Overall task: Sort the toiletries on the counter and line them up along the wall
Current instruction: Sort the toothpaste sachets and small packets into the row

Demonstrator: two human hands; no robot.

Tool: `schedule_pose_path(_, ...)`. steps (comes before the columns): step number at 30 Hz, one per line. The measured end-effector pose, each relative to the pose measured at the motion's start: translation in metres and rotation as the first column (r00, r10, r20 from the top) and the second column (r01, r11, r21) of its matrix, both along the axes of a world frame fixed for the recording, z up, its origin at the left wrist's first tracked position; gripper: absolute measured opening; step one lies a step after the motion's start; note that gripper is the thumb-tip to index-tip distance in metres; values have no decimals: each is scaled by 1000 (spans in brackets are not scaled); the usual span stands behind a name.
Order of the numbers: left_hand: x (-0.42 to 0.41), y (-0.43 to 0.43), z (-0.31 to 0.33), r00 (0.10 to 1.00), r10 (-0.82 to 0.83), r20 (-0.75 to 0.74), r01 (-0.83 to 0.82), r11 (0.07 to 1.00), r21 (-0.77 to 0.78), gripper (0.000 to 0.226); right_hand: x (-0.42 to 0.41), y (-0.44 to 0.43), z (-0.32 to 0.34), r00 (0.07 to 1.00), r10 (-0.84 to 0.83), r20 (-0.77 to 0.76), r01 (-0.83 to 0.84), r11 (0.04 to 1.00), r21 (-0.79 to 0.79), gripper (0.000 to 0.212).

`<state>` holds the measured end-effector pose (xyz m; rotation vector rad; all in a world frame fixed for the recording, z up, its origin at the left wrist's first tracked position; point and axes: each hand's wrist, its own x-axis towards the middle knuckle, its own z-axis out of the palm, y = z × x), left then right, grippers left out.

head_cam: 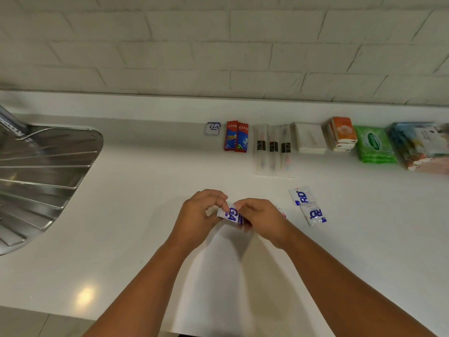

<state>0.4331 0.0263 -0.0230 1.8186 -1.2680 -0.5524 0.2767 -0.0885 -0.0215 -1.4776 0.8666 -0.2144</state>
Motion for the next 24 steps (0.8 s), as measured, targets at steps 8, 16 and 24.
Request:
schedule_pose_path(8,56,-1,4,997,-5,-82,0,998,-56,38,42,8,-1,991,-97,97,88,992,89,9)
schedule_pose_path(16,113,-18,21,969,-232,87,217,964,156,14,87,0,4,993,1,-114,-33,959,-282,14)
schedule_pose_path(24,152,-44,16,954,-229,194,173,948,267,11,136,-19,1,993,-14,-120,-49,859,-510,16)
